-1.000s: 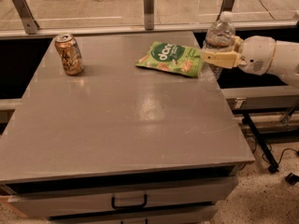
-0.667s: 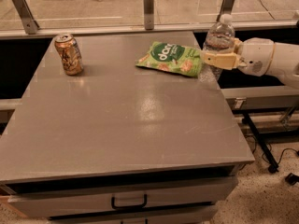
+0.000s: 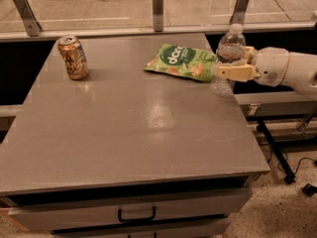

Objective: Move water bottle near green rice chip bag

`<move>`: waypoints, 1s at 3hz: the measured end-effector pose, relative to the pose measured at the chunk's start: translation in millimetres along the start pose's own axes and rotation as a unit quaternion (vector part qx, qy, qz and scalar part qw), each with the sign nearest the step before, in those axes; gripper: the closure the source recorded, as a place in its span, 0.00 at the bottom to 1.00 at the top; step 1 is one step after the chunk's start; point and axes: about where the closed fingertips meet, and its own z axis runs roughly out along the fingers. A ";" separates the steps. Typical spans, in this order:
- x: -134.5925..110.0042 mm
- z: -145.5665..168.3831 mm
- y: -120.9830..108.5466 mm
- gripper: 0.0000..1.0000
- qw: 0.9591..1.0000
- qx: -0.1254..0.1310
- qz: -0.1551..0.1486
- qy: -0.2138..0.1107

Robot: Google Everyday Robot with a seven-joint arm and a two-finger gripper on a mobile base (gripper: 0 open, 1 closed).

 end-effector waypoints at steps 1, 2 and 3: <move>6.3 1.8 1.3 0.00 1.000 -0.004 0.002 -0.003; 6.8 1.9 1.3 0.00 1.000 -0.004 0.003 -0.003; -1.5 -6.0 2.1 0.00 1.000 -0.001 -0.009 0.005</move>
Offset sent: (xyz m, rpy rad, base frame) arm -0.0001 -0.0051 -0.0125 0.0040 0.0075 0.0022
